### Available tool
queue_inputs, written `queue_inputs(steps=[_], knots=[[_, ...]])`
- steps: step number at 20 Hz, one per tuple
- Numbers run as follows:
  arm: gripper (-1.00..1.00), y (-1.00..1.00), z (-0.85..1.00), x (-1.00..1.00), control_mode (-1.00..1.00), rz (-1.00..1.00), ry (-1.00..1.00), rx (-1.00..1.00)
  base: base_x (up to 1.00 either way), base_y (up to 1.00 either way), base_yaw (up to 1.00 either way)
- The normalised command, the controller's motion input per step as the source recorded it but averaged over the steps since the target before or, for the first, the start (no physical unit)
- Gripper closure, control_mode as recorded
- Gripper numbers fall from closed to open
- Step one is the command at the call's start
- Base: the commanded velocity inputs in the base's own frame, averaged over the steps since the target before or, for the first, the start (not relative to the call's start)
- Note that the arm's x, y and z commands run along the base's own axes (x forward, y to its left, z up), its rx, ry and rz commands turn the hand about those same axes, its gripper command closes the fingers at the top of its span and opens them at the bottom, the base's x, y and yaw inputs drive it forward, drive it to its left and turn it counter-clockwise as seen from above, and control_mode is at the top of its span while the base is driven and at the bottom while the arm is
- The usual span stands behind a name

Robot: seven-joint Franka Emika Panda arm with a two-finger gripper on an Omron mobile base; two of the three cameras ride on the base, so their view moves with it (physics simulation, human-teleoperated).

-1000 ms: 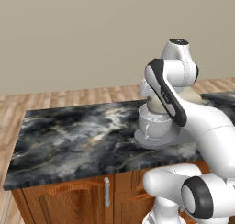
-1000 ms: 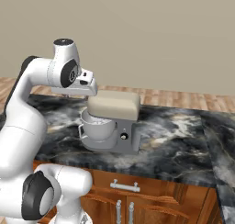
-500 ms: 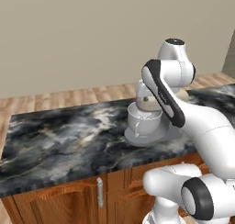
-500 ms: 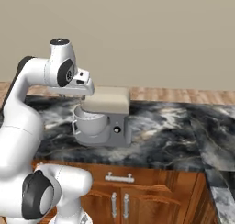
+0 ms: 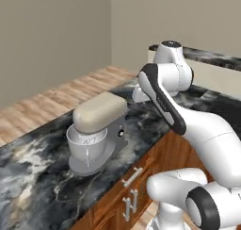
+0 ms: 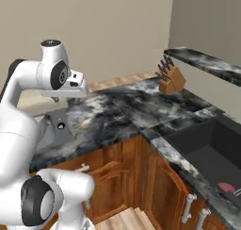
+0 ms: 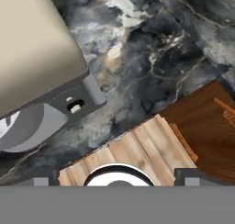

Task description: Navigate to the toaster oven.

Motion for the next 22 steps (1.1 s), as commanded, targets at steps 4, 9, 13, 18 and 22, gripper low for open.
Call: queue_inputs(steps=[4,9,13,18,22], knots=[[-1.00,0.00,0.00,0.00,1.00,0.00,0.00,0.00,0.00,0.00,-0.92],[-1.00,0.00,0.00,0.00,1.00,0.00,0.00,0.00,0.00,-0.04,-0.91],[-1.00,0.00,0.00,0.00,1.00,0.00,0.00,0.00,0.00,-0.11,-0.91],[-1.00,0.00,0.00,0.00,1.00,0.00,0.00,0.00,0.00,-0.22,-0.91],[-1.00,0.00,0.00,0.00,1.00,0.00,0.00,0.00,0.00,-0.35,-0.91]])
